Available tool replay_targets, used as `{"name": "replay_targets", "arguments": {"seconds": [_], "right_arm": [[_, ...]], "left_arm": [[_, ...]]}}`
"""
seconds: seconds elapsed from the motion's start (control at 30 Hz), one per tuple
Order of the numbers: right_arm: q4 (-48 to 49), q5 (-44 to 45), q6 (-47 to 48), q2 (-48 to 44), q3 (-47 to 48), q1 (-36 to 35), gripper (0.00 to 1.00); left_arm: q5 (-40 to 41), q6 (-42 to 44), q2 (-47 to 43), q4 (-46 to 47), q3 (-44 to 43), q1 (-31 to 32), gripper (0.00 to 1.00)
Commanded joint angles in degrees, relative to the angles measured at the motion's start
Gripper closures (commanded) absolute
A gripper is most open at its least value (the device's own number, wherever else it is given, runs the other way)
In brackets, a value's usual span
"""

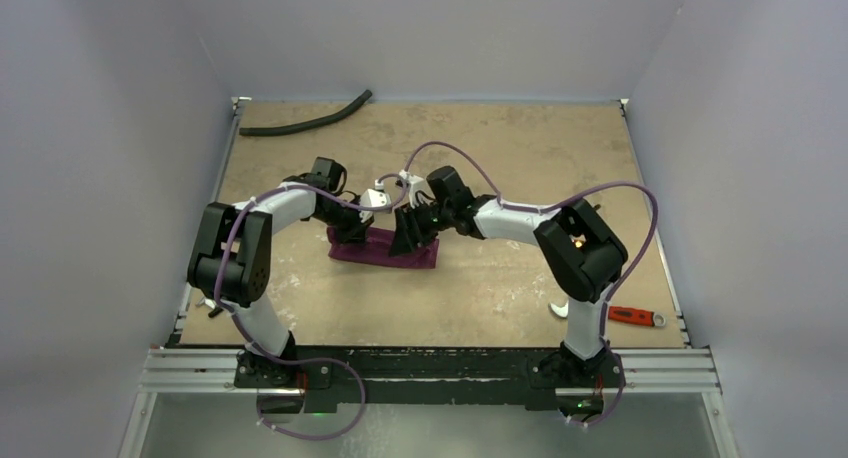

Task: Fold the napkin into a case and place the utensils inside
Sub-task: Stuff the top corner of the smaller-rectangle-folded napkin into the folded napkin.

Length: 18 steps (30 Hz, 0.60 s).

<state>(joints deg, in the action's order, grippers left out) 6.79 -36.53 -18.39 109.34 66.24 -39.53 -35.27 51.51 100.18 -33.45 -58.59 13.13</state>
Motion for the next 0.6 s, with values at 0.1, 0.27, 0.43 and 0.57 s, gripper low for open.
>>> {"name": "replay_targets", "arguments": {"seconds": [0.1,0.27,0.43,0.57], "right_arm": [[9.2,0.2,-5.8,-3.5,-2.6,-0.2,1.0],[4.7,2.9,-2.4,-5.9,-2.0,0.0,1.0],[-2.1,5.1,3.1,-6.9,0.0,2.7,0.98],[-6.5,11.1,6.1,-5.9,0.8,3.9,1.0]], "left_arm": [[1.0,-0.4,0.9,0.4,1.1,-0.6,1.0],[0.7,-0.2,0.5,0.1,1.5,-0.6,1.0],[0.5,0.6,0.6,-0.5,1.4,-0.6,1.0],[0.6,0.8,0.5,-0.6,1.4,-0.6,1.0]]}}
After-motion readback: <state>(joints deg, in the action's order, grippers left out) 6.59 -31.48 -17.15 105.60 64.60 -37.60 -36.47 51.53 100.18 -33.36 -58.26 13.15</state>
